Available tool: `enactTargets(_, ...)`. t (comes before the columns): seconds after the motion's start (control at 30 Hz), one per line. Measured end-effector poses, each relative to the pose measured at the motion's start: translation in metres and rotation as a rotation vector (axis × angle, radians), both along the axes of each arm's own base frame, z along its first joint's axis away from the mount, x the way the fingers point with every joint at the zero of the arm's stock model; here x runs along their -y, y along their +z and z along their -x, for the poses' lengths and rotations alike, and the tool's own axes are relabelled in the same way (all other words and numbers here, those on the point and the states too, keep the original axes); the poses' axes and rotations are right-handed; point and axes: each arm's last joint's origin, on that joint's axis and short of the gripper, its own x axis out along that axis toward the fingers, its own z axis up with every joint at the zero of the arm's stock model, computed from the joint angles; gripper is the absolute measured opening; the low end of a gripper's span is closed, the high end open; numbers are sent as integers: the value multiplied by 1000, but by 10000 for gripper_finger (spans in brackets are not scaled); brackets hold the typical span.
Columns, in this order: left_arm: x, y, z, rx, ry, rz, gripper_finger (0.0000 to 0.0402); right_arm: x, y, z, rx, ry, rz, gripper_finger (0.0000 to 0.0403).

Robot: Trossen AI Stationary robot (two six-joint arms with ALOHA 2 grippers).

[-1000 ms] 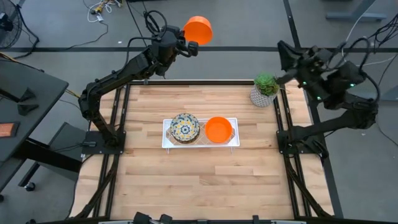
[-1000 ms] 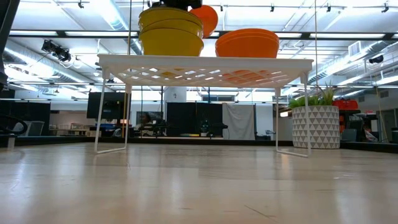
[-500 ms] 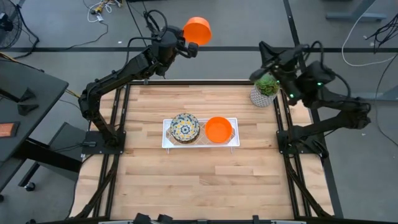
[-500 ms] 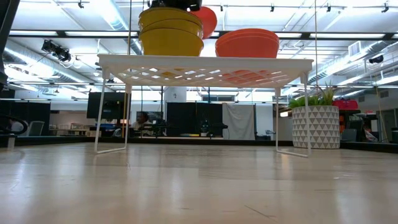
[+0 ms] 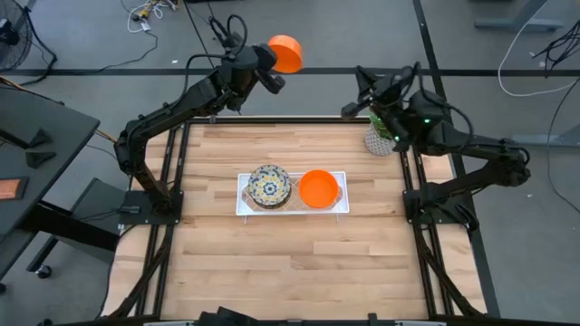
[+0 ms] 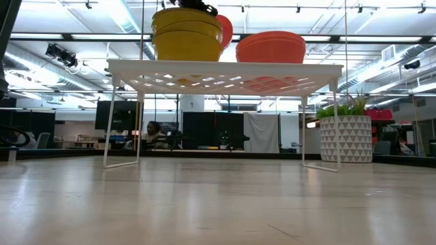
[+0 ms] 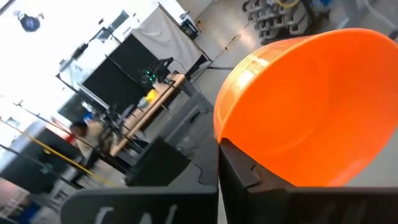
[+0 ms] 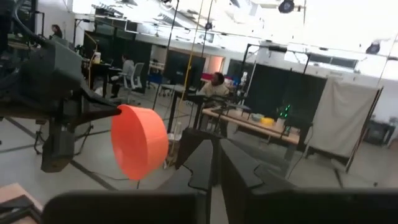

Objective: Pick & Place Mini bowls
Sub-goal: Stack the orange bowl on the orange bowl on the shelf

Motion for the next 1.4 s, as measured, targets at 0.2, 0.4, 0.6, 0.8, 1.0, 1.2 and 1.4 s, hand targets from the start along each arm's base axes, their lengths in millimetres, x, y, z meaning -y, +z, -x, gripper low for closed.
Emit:
enactTargets(0.2, 2, 0, -1, -107, -17, -36, 0, 7, -12, -17, 66, -1, -80, 45)
enactTargets(0.4, 5, 1, -3, -95, -26, -42, 0, 12, -22, -31, 84, 44, -120, 109)
enactTargets(0.6, 9, 2, -5, -91, -43, -44, 0, 23, -31, -42, 111, 71, -163, 195)
enactTargets(0.8, 15, 2, -8, -90, -69, -44, 0, 37, -38, -49, 132, 134, -197, 245)
enactTargets(1.0, 22, 2, -13, -88, -114, -44, 0, 50, -49, -60, 123, 210, -239, 258)
enactTargets(1.2, 31, 1, -17, -89, -141, -45, 0, 58, -61, -70, 100, 223, -269, 258)
enactTargets(1.4, 41, 1, -21, -89, -166, -47, 0, 60, -66, -76, 98, 224, -271, 259)
